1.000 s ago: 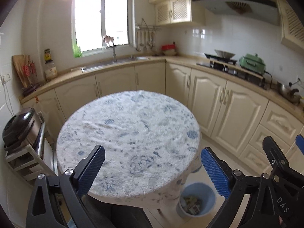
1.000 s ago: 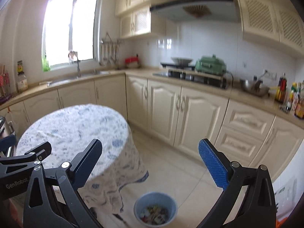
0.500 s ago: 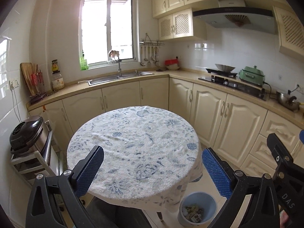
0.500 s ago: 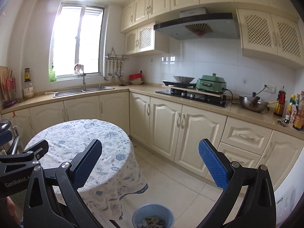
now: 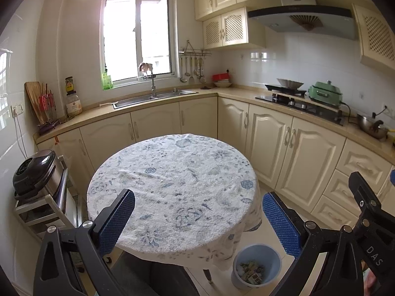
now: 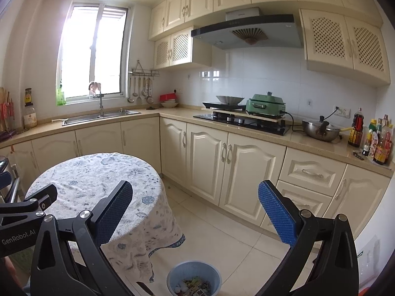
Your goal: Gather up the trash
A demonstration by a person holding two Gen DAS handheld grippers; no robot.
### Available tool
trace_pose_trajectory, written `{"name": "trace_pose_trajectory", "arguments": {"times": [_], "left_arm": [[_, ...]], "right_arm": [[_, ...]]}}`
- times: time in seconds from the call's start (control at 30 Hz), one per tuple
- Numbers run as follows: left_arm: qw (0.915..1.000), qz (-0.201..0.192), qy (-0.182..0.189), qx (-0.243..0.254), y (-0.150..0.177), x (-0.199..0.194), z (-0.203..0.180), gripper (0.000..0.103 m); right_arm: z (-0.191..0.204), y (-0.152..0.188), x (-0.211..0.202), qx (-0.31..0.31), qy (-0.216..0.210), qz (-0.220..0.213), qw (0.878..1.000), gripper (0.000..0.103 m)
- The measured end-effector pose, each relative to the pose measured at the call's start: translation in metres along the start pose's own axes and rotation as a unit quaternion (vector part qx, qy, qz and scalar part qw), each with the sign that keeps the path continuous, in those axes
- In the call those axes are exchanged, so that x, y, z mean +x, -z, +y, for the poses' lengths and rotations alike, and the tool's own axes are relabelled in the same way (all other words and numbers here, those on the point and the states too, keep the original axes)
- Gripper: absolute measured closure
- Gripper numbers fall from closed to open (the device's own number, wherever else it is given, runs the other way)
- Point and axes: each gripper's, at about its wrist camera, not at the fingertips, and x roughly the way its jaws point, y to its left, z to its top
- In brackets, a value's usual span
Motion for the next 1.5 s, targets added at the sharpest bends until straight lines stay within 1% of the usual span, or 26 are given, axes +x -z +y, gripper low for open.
{"name": "trace_pose_trajectory", "arguments": {"times": [0.4,0.77,1.1,1.37,1.5], "left_arm": [[0.9999,-0.001,-0.009,0.007,0.005,-0.003,-0.006,0.001],[0.9999,0.003,-0.005,0.009,0.006,-0.002,-0.007,0.001],[0.9999,-0.007,-0.006,0.011,0.009,-0.005,-0.008,0.001],[0.9999,0.002,-0.006,0.009,0.011,-0.003,-0.007,0.001],[0.9999,0.010,0.002,0.005,0.010,-0.001,-0.005,0.001]], "right_arm": [[0.007,0.004,-0.007,-0.009,-0.003,0.001,1.000,0.000],[0.005,0.005,-0.008,-0.010,0.002,0.002,1.000,0.000],[0.004,0.005,-0.011,-0.009,0.005,0.003,1.000,0.000],[0.006,0.005,-0.011,-0.017,0.013,0.006,1.000,0.000],[0.006,0.005,-0.012,-0.016,0.013,0.007,1.000,0.000]]}}
